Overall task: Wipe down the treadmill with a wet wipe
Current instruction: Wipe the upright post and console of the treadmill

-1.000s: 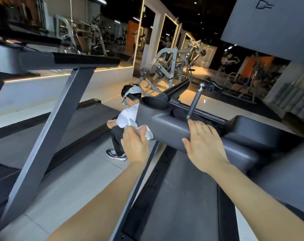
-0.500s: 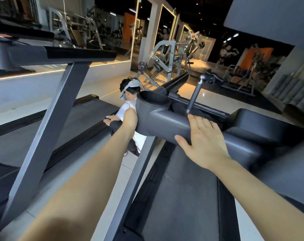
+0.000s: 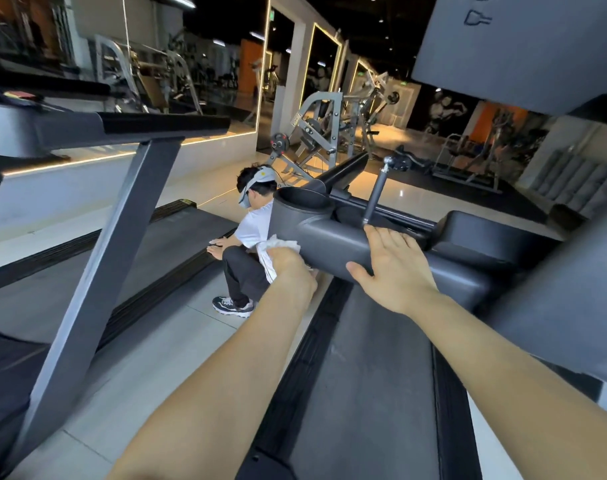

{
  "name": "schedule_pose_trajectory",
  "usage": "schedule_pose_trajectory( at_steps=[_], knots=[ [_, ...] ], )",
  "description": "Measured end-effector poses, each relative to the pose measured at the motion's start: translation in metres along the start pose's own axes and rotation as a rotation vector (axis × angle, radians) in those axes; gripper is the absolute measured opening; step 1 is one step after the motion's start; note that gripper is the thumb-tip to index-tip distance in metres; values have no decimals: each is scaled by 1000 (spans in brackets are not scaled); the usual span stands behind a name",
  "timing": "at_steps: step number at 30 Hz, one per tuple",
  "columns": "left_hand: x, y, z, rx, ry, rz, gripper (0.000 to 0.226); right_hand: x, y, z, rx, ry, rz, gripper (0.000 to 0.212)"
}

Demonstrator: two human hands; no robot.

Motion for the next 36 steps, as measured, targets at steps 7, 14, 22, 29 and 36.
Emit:
schedule_pose_trajectory(
  at_steps=[7,14,22,29,36],
  knots=[
    [48,-13,-28,-297,-7,-246,32,60,-26,-8,-463,47,170,48],
    [128,29,-72,-531,86,-456,16,138,-13,1,-1058,197,221,48],
    [204,77,-120,-670,27,-640,39,197,-63,60,-752,182,672,27],
    [211,110,-87,-880,473,-577,28,208,-109,108,-643,306,913,10],
    [200,117,-101,-892,511,-650,28,220,21,136,-1422,886,1035,33]
  ],
)
Point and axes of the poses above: each hand's wrist, its own x-axis away from the middle knuckle, its own y-axis out of the palm, z = x × y, the point moved 8 cm from there along -x, towards the middle knuckle, and after that the axes turned 14 degrees about -x, right-handed, at the moved point
